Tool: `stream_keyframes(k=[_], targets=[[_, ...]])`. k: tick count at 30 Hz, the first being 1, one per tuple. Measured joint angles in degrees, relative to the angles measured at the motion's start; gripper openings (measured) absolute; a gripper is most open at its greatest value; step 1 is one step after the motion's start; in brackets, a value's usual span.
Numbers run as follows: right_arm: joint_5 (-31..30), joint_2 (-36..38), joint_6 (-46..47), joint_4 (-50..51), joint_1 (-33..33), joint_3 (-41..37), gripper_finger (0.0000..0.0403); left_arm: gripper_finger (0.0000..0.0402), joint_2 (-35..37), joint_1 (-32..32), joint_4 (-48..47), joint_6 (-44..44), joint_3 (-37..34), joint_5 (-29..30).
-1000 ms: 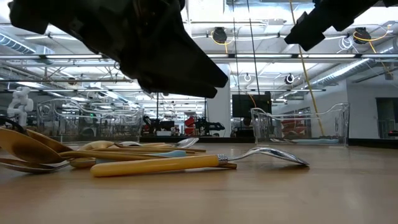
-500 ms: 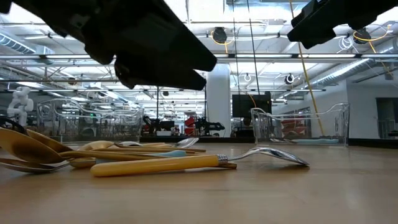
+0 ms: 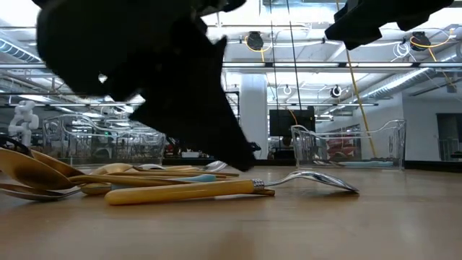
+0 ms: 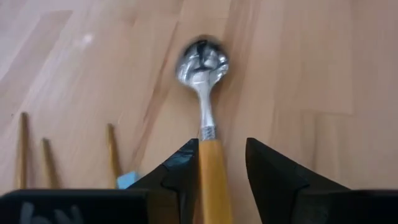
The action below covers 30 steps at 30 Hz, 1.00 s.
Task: Sort silverware by color (type)
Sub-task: Put the yellow spoon into the top left transparent bin
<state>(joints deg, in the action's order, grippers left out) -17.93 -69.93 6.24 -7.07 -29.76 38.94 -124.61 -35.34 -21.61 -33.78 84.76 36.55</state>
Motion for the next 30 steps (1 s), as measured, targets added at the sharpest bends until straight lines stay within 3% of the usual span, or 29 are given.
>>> stream_keyframes(k=[12, 26, 30], targets=[[0.2, 0.0, -0.9, 1.6, 0.0, 0.0, 0.016, 0.0129, -2.8, 1.4, -2.8, -4.6, 1.3, 4.6], [0.1, 0.0, -1.1, 2.3, -0.6, 0.0, 0.016, 0.0128, -3.2, 5.5, 1.4, 5.3, 1.4, -4.9], [0.1, 0.0, -1.1, 3.3, -1.4, 0.0, 0.016, 0.0112, -3.2, 6.5, 2.0, 7.6, 1.4, -7.6]])
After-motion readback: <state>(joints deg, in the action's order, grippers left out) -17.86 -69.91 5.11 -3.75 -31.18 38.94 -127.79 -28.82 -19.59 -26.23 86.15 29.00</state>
